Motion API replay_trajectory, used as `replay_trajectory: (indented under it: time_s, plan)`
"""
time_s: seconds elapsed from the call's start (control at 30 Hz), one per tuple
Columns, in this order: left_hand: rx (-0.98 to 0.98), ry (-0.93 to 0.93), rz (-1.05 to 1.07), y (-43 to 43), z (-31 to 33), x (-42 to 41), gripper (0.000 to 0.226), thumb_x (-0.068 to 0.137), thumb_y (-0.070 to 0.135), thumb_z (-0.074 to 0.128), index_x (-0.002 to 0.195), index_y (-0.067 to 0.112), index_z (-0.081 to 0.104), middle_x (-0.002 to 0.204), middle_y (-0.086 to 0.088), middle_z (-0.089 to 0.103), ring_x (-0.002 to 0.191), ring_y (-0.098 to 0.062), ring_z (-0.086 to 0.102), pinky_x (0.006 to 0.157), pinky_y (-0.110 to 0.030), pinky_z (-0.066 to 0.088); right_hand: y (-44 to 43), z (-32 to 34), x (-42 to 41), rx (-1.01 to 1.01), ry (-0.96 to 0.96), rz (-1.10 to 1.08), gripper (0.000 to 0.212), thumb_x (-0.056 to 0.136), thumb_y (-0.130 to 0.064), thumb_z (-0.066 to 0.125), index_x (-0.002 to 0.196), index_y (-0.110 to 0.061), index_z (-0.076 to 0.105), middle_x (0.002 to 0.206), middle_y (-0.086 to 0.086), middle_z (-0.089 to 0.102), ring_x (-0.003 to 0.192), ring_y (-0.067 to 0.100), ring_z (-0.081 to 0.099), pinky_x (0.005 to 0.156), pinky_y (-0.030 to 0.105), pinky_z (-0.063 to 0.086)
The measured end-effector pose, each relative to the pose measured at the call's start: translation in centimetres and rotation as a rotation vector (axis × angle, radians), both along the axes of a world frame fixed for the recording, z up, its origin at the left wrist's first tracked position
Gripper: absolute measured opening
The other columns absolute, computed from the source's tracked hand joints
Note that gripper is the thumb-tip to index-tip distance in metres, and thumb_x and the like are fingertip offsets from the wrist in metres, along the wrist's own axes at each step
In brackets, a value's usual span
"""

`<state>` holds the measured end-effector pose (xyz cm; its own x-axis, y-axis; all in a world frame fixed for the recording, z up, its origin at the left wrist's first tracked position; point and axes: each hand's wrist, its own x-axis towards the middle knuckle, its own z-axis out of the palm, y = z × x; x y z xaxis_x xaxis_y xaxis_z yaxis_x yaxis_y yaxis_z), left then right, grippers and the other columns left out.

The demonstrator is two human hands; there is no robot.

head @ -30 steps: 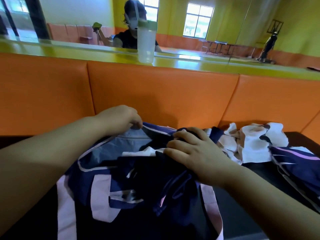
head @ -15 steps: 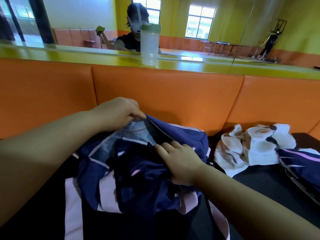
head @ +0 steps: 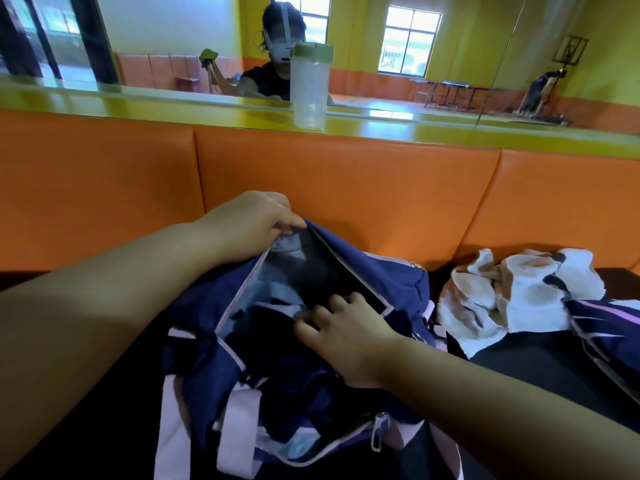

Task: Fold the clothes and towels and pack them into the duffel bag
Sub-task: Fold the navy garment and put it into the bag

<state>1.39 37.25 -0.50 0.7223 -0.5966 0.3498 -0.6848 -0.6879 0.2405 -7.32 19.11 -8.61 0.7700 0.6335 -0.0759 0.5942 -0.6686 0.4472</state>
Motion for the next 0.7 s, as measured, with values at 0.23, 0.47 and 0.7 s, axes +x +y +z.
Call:
replay_trajectory:
  time_s: [0.23, 0.47, 0.7]
  plan:
    - [0.012, 0.007, 0.015, -1.1, -1.6, 0.0, 0.034, 0.093, 0.013, 0.054, 0.126, 0.019, 0.059, 0.103, -0.003, 0.061, 0.097, -0.021, 0.055, 0.084, -0.037, 0.044, -1.3, -2.8, 1.6, 0.361, -0.221, 0.379, 0.037, 0.090, -0.012, 0.031, 0.124, -0.015, 0.044, 0.116, 0.011, 0.061, 0.094, 0.034, 0.057, 0.081, 0.046, 0.047]
    - [0.005, 0.056, -0.001, 0.0, -2.8, -0.9, 0.040, 0.092, 0.014, 0.055, 0.131, 0.023, 0.053, 0.106, 0.006, 0.055, 0.100, -0.015, 0.053, 0.087, -0.032, 0.042, -1.1, -4.7, 3.3, 0.422, -0.232, 0.292, 0.034, 0.094, -0.012, 0.029, 0.126, -0.013, 0.040, 0.119, 0.014, 0.060, 0.098, 0.037, 0.056, 0.085, 0.052, 0.048]
    - [0.065, 0.047, 0.061, 1.7, -3.4, -0.6, 0.040, 0.093, 0.007, 0.053, 0.128, 0.026, 0.057, 0.110, 0.006, 0.053, 0.101, -0.019, 0.054, 0.084, -0.041, 0.046, -4.9, -4.7, 2.7, 0.267, -0.402, 0.330, 0.025, 0.090, -0.009, 0.048, 0.112, -0.015, 0.057, 0.101, 0.007, 0.066, 0.082, 0.029, 0.061, 0.075, 0.038, 0.050]
